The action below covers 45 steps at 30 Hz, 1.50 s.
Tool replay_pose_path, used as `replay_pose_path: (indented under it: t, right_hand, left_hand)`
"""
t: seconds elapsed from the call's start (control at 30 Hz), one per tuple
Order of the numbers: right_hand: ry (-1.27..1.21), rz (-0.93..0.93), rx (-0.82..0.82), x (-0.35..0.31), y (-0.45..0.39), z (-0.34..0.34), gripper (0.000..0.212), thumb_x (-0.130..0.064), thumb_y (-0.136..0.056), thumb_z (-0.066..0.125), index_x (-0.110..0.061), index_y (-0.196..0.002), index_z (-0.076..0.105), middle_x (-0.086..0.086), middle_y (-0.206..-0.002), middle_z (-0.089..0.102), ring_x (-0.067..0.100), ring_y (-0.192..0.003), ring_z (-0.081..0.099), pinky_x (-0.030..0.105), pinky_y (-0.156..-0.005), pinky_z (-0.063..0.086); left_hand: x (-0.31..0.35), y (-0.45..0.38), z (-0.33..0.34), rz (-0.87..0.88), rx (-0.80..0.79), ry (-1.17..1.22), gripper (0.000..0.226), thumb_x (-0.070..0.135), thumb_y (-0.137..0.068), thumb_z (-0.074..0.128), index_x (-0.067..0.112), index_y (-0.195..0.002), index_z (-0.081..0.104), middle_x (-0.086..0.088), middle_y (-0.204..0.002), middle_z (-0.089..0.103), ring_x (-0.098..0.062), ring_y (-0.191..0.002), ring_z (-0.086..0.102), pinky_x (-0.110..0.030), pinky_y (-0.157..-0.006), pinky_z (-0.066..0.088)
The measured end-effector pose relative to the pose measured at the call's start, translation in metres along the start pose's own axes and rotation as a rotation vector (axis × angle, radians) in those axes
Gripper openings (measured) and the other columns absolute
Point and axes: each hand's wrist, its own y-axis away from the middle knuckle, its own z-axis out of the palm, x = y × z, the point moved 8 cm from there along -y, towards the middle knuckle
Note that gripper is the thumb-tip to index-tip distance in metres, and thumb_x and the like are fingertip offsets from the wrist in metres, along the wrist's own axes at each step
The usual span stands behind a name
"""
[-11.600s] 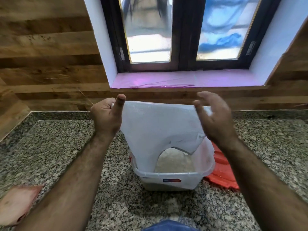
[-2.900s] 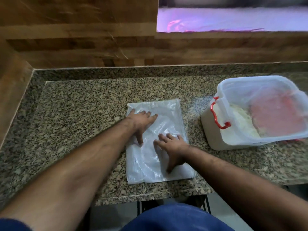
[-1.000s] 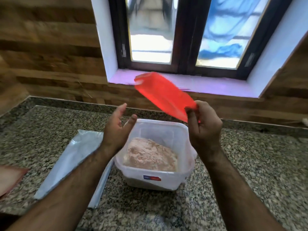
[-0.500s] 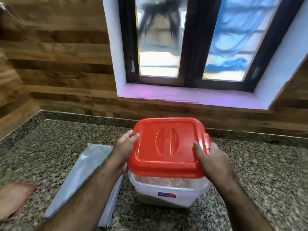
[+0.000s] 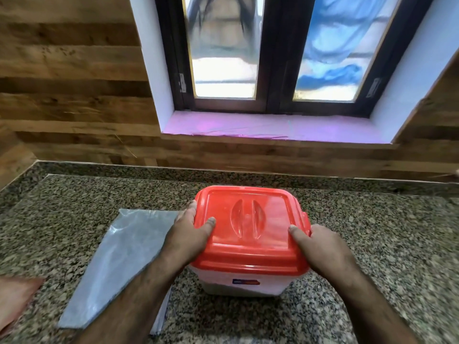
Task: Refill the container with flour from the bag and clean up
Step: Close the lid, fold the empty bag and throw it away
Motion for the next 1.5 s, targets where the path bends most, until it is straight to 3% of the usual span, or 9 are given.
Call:
replay_pose_path:
  t: [0.17, 0.3, 0.53, 0.7, 0.8, 0.97, 1.1, 1.17, 1.5]
  right_hand:
    - [-0.050, 0.016, -0.026, 0.007, -0.001, 0.015, 0.054, -0.069, -0.103, 0.043, -0.018, -0.116, 0.058, -0.001, -0.095, 0.067, 0.018, -0.081, 0.066, 0.032, -0.069, 0.049]
    - [-0.833, 0.075, -0.361, 0.011, -0.018, 0.039, 0.075, -0.063, -0.083, 0.080, -0.013, -0.135, 0.060, 0.010, -0.113, 0.080, 0.032, -0.096, 0.081, 0.052, -0.086, 0.066]
    - [-1.251, 0.193, -0.659, 0.000, -0.011, 0.057, 0.069, -0.032, -0.087, 0.086, -0.003, -0.141, 0.056, 0.028, -0.122, 0.075, 0.044, -0.102, 0.076, 0.049, -0.081, 0.067]
    - [-1.048, 0.174, -0.309, 0.016, -0.019, 0.034, 0.059, -0.032, -0.076, 0.092, 0.000, -0.120, 0.070, 0.016, -0.098, 0.083, 0.036, -0.087, 0.082, 0.043, -0.073, 0.067]
    - [-0.466, 0.092, 0.013, 0.002, -0.010, 0.006, 0.048, -0.056, -0.087, 0.080, -0.013, -0.105, 0.072, 0.004, -0.087, 0.077, 0.025, -0.077, 0.075, 0.033, -0.064, 0.056]
    - [0.175, 0.039, 0.219, -0.038, 0.013, -0.007, 0.056, -0.061, -0.106, 0.043, -0.010, -0.122, 0.060, 0.008, -0.102, 0.068, 0.026, -0.081, 0.064, 0.031, -0.058, 0.040]
    - [0.155, -0.018, 0.134, -0.040, 0.011, 0.008, 0.086, -0.066, -0.103, 0.042, -0.002, -0.159, 0.033, 0.023, -0.159, 0.047, 0.035, -0.138, 0.058, 0.042, -0.099, 0.055]
    - [0.109, -0.154, 0.103, -0.053, 0.022, 0.019, 0.104, -0.078, -0.098, 0.038, -0.006, -0.168, 0.012, 0.018, -0.176, 0.014, 0.033, -0.162, 0.022, 0.046, -0.128, 0.024]
    - [0.061, -0.407, 0.449, -0.056, 0.046, 0.032, 0.078, -0.064, -0.092, 0.053, -0.003, -0.138, 0.069, 0.016, -0.146, 0.065, 0.032, -0.146, 0.054, 0.053, -0.121, 0.040]
  left_hand:
    - [-0.013, 0.010, 0.009, -0.022, -0.040, -0.034, 0.085, 0.063, -0.103, 0.056, 0.044, -0.171, 0.010, -0.005, -0.170, 0.039, -0.031, -0.147, 0.050, -0.052, -0.121, 0.044]
    - [-0.025, -0.004, 0.009, -0.221, -0.082, 0.500, 0.109, 0.047, -0.091, 0.083, 0.036, -0.171, 0.009, -0.008, -0.160, 0.049, -0.035, -0.128, 0.066, -0.054, -0.100, 0.060]
    - [-0.025, 0.004, 0.028, -0.408, -0.435, 0.795, 0.085, 0.042, -0.068, 0.097, 0.002, -0.137, 0.068, -0.026, -0.124, 0.077, -0.041, -0.109, 0.078, -0.058, -0.110, 0.055]
    - [-0.021, -0.011, -0.011, -0.188, -0.032, 0.358, 0.075, 0.062, -0.061, 0.098, 0.010, -0.110, 0.076, -0.010, -0.097, 0.084, -0.033, -0.085, 0.082, -0.047, -0.081, 0.066]
    - [0.010, 0.000, -0.021, -0.043, 0.183, -0.274, 0.063, 0.069, -0.092, 0.070, 0.011, -0.116, 0.066, -0.006, -0.107, 0.077, -0.026, -0.091, 0.072, -0.036, -0.077, 0.055]
    - [0.035, 0.008, -0.011, 0.024, 0.188, -0.583, 0.056, 0.055, -0.110, 0.047, 0.004, -0.129, 0.060, -0.017, -0.118, 0.075, -0.036, -0.106, 0.072, -0.037, -0.075, 0.046]
    - [0.034, 0.012, -0.007, 0.058, 0.152, -0.568, 0.068, 0.055, -0.111, 0.041, 0.002, -0.154, 0.045, -0.023, -0.156, 0.056, -0.037, -0.138, 0.060, -0.043, -0.104, 0.052]
    - [0.043, 0.027, -0.001, 0.261, 0.148, -0.455, 0.081, 0.062, -0.109, 0.038, 0.011, -0.170, 0.024, -0.012, -0.178, 0.021, -0.026, -0.163, 0.027, -0.042, -0.129, 0.029]
    - [0.041, 0.053, 0.024, 0.541, 0.193, -0.498, 0.088, 0.078, -0.092, 0.050, 0.015, -0.153, 0.061, -0.005, -0.160, 0.057, -0.026, -0.158, 0.040, -0.052, -0.126, 0.034]
